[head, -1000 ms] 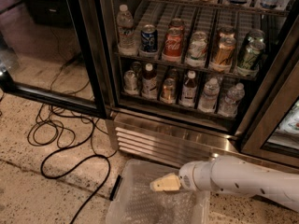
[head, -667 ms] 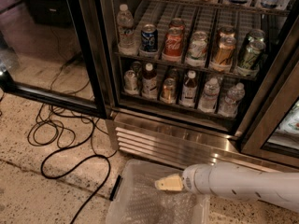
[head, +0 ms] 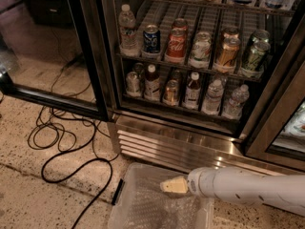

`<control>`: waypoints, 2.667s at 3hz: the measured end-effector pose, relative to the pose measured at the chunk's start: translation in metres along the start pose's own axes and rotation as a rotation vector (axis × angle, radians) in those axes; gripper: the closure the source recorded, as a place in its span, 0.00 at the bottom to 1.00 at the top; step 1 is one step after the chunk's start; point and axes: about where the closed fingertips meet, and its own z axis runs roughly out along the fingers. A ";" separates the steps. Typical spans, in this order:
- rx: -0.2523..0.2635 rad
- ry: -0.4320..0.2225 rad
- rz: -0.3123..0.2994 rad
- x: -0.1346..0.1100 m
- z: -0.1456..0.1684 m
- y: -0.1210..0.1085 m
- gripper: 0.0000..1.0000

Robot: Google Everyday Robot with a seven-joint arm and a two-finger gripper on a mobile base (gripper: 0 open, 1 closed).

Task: Pick blue plastic bottle from bottom shelf of fridge

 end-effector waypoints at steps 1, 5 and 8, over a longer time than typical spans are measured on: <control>-0.020 -0.093 0.047 -0.019 0.020 0.006 0.00; 0.217 -0.378 0.083 -0.093 0.028 -0.014 0.00; 0.238 -0.591 0.261 -0.150 0.055 -0.062 0.00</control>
Offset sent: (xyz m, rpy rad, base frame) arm 0.1024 0.0090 0.0383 0.0832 -0.4604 -0.3156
